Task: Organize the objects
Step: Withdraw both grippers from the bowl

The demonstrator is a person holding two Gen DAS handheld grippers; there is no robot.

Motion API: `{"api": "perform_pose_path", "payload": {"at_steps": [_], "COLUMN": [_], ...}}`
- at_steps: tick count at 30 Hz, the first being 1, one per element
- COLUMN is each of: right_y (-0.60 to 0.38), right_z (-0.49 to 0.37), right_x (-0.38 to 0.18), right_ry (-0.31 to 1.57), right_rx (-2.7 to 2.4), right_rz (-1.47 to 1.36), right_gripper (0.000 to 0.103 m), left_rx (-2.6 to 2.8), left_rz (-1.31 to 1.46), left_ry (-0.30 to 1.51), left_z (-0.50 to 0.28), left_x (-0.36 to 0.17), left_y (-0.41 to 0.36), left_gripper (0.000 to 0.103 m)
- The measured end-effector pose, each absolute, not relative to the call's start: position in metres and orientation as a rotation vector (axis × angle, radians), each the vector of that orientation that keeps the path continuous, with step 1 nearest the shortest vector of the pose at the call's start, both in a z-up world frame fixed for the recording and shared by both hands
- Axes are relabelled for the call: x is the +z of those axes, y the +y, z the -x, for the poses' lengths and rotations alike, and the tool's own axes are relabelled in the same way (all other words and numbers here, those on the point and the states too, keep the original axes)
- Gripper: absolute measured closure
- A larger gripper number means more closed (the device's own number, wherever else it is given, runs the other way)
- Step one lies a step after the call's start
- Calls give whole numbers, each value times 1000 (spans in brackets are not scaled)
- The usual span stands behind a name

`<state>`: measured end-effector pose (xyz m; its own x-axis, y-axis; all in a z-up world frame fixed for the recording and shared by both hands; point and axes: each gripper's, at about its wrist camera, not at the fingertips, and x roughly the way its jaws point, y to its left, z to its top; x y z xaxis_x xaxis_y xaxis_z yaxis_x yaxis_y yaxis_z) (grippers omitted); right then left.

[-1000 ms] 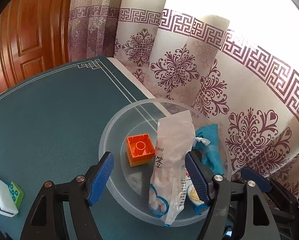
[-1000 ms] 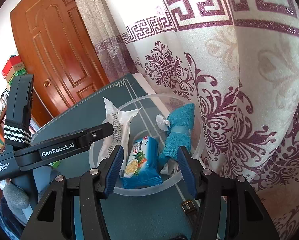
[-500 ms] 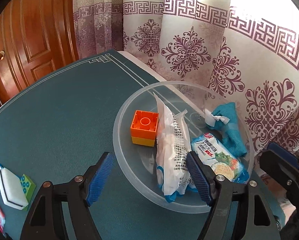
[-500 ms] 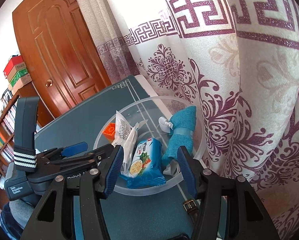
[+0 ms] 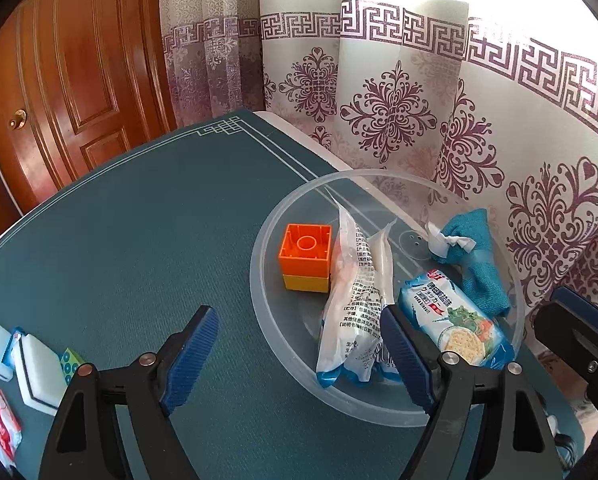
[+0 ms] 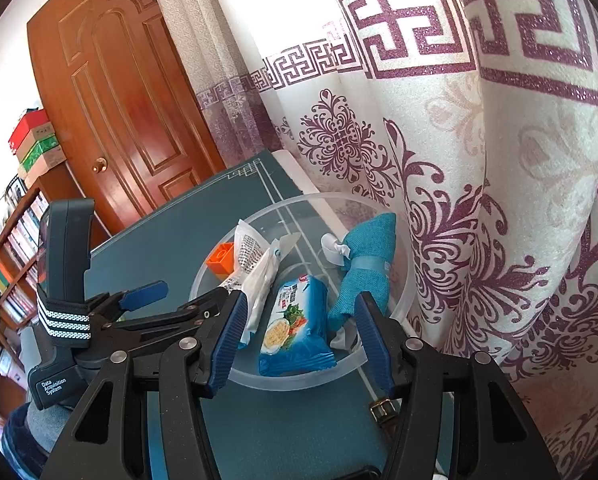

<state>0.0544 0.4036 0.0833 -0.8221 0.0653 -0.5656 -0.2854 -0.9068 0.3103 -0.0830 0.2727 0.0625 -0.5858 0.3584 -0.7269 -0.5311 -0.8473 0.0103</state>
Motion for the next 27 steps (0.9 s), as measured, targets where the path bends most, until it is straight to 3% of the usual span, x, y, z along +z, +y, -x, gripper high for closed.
{"api": "perform_pose_path", "payload": {"at_steps": [9,27], "right_y": [390,357], "right_z": [-54,-55], "right_x": [85,82], "right_ry": [556,523], "right_rx": [2799,2841], "right_rz": [857,894], "right_gripper": [46,46], "left_rx": [2471,2600], "left_rz": [965,964], "left_ry": [315,344], "left_z": [63,45], "left_x": [78,84], "left_y": [253,207], "left_gripper": [5,3]}}
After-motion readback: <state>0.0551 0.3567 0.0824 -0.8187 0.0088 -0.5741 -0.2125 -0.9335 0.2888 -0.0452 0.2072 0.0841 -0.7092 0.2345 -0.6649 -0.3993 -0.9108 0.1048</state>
